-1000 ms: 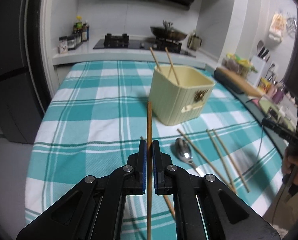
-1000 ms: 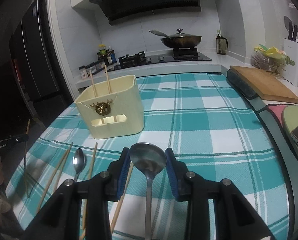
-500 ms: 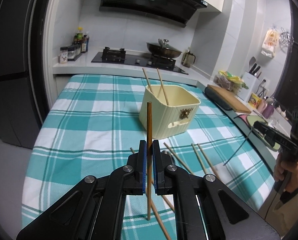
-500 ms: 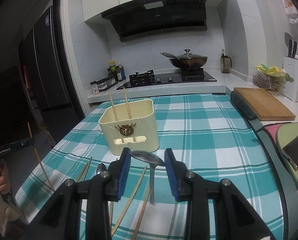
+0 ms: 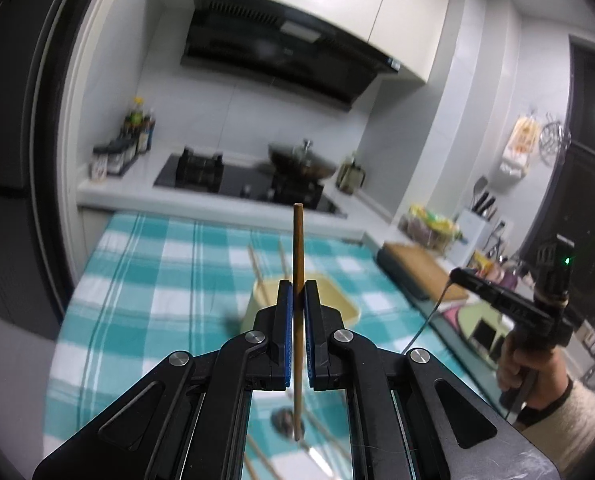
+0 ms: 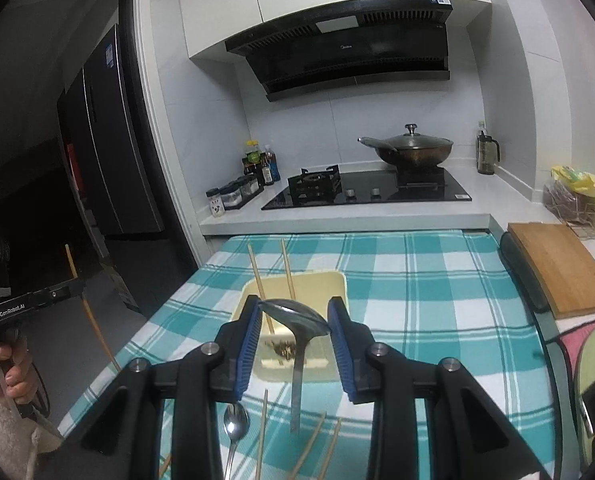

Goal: Organize utensils
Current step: 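Lift the spoon and chopstick into the cream holder and open both grippers, then withdraw both open grippers back over the remaining chopsticks and spoon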

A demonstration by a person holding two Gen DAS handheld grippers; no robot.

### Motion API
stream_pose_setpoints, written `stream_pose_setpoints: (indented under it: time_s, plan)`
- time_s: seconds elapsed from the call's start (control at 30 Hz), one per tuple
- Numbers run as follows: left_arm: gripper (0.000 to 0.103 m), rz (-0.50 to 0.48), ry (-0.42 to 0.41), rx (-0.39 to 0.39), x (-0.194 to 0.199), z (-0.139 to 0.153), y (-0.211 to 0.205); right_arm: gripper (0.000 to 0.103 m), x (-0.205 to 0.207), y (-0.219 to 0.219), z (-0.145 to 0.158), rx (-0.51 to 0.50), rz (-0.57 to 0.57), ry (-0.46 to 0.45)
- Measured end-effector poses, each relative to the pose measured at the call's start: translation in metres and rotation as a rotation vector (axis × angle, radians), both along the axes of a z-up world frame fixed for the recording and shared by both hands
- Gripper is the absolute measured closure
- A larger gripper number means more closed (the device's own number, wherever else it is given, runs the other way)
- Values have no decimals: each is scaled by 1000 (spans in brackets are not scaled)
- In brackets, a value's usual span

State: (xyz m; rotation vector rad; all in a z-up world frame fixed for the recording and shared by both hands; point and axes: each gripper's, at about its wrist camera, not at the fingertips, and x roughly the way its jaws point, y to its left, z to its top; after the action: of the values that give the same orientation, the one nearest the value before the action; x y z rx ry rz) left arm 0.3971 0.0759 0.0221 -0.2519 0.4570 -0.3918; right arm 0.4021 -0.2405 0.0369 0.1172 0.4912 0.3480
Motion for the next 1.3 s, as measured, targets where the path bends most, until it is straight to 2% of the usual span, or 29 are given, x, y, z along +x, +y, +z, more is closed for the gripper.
stream_pose_setpoints:
  time_s: [0.1,0.17,0.3,0.43,0.63,0.77,0.8,0.87,0.9,0.97,1.07,1.13,1.2,1.3]
  plan:
    - [99,19,-74,-10,27,30,-16,68,28,8,26,-10,-5,-56]
    - [99,35,-109,-3,46,40,-27,68,47,13,35,-15,-9,-84]
    - [99,59,-122,30,85,31,-53,68,81,24,31,-50,-21,-97]
    - [99,54,-9,58,126,-12,-70,68,115,30,-2,-70,-13,-13]
    - [99,30,190,131,163,-87,-85,69,150,36,-67,-85,7,183]
    - [97,42,259,162,172,-111,-91,69,162,41,-90,-104,1,227]
    - [92,50,273,157,173,-113,-89,69,162,43,-91,-101,-2,224]
    - [65,54,302,128,170,-111,-83,62,164,44,-85,-87,-9,236]
    - [58,58,304,116,166,-108,-78,56,163,42,-81,-72,-10,234]
    - [41,58,288,120,150,-100,-66,56,150,38,-65,-41,-4,204]
    - [26,46,282,183,115,-94,-49,50,125,34,-50,-98,0,169]
    - [19,45,296,233,88,-102,-35,43,100,29,-49,-157,8,157]
    - [15,64,336,278,60,-121,-18,42,74,20,-58,-205,9,177]
    - [15,102,402,294,22,-158,5,42,35,0,-86,-250,-18,229]
